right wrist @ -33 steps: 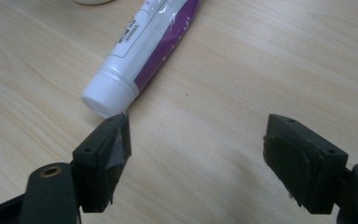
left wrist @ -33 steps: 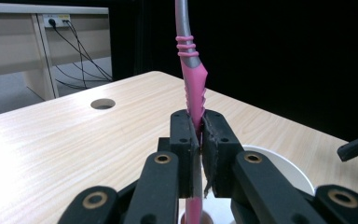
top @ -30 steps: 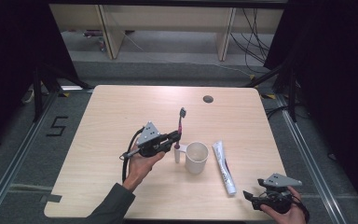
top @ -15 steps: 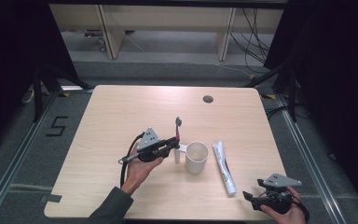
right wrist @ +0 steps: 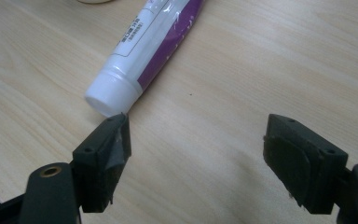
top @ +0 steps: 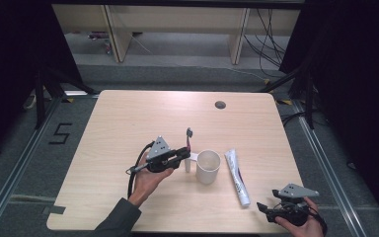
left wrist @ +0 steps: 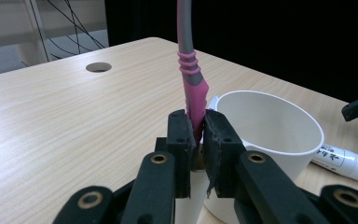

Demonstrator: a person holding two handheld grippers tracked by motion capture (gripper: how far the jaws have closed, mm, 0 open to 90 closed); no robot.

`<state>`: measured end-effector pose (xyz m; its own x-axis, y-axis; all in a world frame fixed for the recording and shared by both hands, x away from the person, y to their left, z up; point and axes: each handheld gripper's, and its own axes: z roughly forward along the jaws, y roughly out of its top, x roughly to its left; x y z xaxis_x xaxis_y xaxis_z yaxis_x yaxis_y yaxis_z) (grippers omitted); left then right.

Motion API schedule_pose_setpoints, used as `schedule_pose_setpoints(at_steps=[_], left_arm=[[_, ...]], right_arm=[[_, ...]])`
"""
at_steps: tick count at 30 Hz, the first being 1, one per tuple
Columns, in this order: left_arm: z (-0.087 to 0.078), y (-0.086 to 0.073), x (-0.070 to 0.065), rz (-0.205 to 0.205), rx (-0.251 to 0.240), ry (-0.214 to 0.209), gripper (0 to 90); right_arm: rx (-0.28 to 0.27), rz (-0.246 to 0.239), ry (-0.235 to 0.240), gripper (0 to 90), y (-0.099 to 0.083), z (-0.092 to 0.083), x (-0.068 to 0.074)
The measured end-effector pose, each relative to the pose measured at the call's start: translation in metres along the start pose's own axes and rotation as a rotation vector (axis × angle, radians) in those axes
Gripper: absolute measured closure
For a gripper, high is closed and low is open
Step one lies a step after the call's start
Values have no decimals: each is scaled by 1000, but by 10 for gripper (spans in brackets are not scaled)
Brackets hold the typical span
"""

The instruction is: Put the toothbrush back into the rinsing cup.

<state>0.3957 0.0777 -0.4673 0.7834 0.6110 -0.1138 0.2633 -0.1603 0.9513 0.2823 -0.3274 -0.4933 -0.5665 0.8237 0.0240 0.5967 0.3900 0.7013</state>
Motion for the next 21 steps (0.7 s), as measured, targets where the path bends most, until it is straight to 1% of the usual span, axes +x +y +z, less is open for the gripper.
schedule_pose_setpoints(at_steps=[2,4,5,7,8,9,10,11,12,13,14,15,16,17,18,20,21], left_arm=[[0,0,0,1,-2,0,800],[0,0,0,0,-11,-7,786],[-1,0,0,5,-4,4,772],[-2,1,-1,-3,-15,-1,743],[-3,1,0,-2,-15,5,718],[-3,2,0,-13,-18,7,681],[-4,2,1,-23,-27,10,634],[-5,4,1,-23,-29,21,596],[-6,5,1,-24,-32,22,565],[-6,6,2,-25,-35,16,537],[-7,7,1,-31,-37,19,522],[-9,9,1,-28,-37,26,511],[-9,10,1,-29,-42,31,489],[-11,11,1,-36,-37,37,463],[-11,12,1,-40,-39,33,443],[-15,13,-1,-43,-45,39,412],[-17,14,-2,-41,-39,41,394]], right_arm=[[-4,1,-1,241,0,0,0],[8,40,12,240,-1,0,3],[1,27,12,240,-1,0,2],[1,29,14,240,0,0,3],[1,11,4,240,0,0,2],[6,27,7,240,0,0,3],[-3,4,2,240,0,0,1],[0,2,1,240,0,0,0],[4,31,11,240,0,0,2],[5,32,12,240,0,0,2],[6,31,12,240,0,0,1],[5,31,13,240,0,0,1],[4,31,13,240,0,0,2],[4,32,13,240,0,0,2],[1,31,5,240,0,0,2],[6,31,12,240,0,0,2],[0,18,14,240,0,1,0]])
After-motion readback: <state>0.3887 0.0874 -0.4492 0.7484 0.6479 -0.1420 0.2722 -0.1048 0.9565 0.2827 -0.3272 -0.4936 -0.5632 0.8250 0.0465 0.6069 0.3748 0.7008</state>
